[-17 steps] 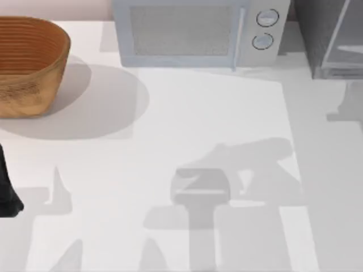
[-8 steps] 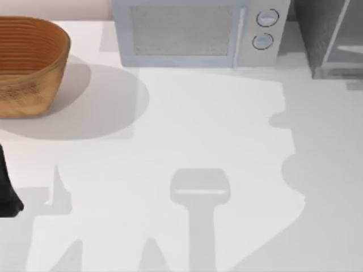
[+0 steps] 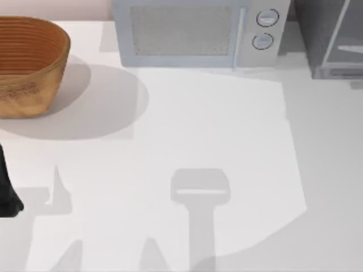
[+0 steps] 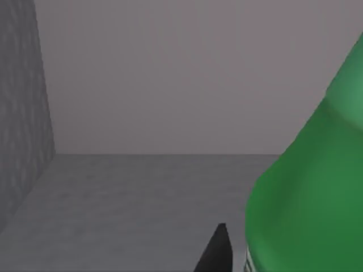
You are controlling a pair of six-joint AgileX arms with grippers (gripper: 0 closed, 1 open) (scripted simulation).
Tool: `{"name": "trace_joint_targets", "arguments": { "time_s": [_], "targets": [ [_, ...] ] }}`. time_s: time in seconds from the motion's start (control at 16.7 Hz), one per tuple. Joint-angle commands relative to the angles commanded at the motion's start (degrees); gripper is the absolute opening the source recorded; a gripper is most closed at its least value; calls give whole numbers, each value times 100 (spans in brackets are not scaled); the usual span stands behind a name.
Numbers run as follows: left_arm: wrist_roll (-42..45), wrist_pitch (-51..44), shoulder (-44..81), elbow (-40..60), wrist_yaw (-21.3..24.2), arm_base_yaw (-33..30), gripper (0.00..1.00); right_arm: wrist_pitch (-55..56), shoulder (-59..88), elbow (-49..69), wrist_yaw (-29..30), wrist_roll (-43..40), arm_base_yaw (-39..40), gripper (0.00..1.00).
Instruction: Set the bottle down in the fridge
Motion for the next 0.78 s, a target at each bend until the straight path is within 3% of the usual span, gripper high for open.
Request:
{"name": "trace_joint_targets", "arguments": {
  "time_s": [0.24, 0.78],
  "targets": [
    [0, 0, 0, 0, 0, 0, 100, -189, 262, 424, 86, -10, 1, 1],
    [0, 0, 0, 0, 0, 0, 100, -1357, 1499, 2868, 299, -16, 273, 1]
  ]
}}
